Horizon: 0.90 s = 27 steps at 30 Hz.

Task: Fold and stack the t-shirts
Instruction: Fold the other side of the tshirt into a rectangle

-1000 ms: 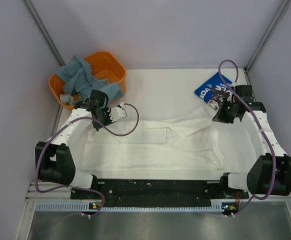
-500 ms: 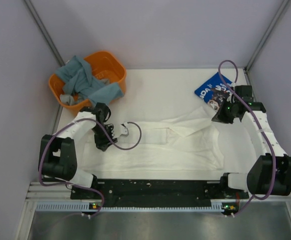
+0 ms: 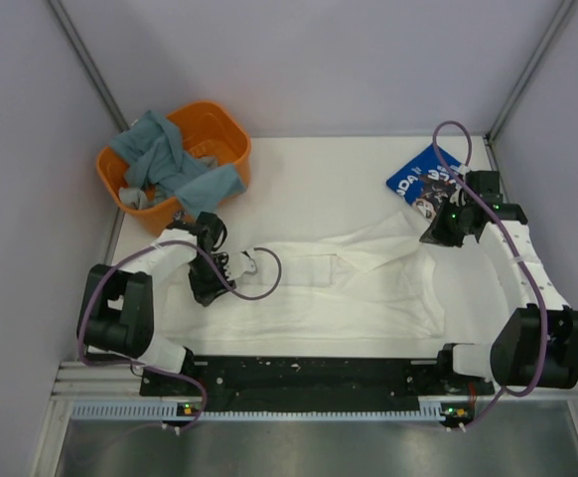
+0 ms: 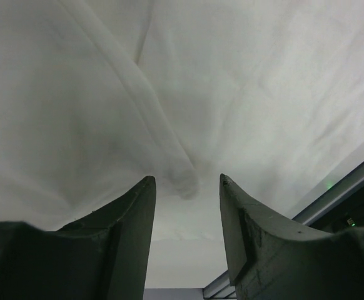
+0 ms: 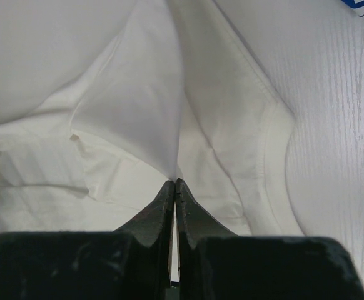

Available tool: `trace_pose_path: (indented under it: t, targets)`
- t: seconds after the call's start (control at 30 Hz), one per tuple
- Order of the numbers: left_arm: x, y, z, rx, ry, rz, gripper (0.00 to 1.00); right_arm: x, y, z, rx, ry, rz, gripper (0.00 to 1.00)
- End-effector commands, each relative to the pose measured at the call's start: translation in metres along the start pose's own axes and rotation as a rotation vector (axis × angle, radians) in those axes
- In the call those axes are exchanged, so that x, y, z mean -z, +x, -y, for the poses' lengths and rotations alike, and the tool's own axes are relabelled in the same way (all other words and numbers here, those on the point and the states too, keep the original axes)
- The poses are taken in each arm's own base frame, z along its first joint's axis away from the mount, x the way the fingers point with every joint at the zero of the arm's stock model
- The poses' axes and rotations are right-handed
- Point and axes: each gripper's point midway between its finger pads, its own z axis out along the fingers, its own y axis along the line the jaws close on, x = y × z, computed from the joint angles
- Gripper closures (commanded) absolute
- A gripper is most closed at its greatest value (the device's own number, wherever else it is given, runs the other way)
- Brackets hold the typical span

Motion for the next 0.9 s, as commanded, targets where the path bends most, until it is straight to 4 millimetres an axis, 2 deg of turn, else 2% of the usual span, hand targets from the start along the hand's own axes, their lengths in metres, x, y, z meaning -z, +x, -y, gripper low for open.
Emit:
trace_pose_path:
  t: [0.0, 0.13, 0.23, 0.33, 0.53, 0.57, 0.67, 0.7, 0.87]
  targets:
    - [-0.007, -0.002, 0.007, 0.046, 0.029, -0.009, 0.5, -0.001, -0.006, 0.0, 0.012, -0.008, 0.024, 1.0]
    - [-0.013, -0.001, 0.004, 0.057, 0.014, -0.023, 0.51, -0.001, -0.006, 0.0, 0.017, -0.011, 0.027, 1.0]
    - [-0.017, 0.002, 0.005, 0.067, 0.026, -0.044, 0.6, -0.002, -0.005, 0.001, 0.017, -0.009, 0.026, 1.0]
    - [-0.016, 0.003, 0.003, 0.067, 0.019, -0.056, 0.74, -0.001, -0.006, 0.001, 0.017, -0.007, 0.03, 1.0]
    - [-0.007, 0.0, -0.001, 0.055, -0.005, -0.042, 0.75, 0.0, -0.007, 0.001, 0.019, -0.004, 0.036, 1.0]
    - [-0.006, 0.0, -0.001, 0.055, -0.005, -0.042, 0.78, -0.001, -0.007, 0.001, 0.02, -0.005, 0.034, 1.0]
    - [-0.006, 0.001, -0.002, 0.053, -0.008, -0.049, 0.97, 0.0, -0.007, 0.001, 0.019, -0.003, 0.037, 1.0]
    - [-0.006, 0.001, -0.003, 0.055, -0.01, -0.051, 1.0, 0.0, -0.007, 0.001, 0.019, -0.003, 0.037, 1.0]
    - [0.004, -0.003, -0.003, 0.051, -0.009, -0.032, 1.0, 0.005, -0.011, 0.0, 0.024, -0.004, 0.058, 1.0]
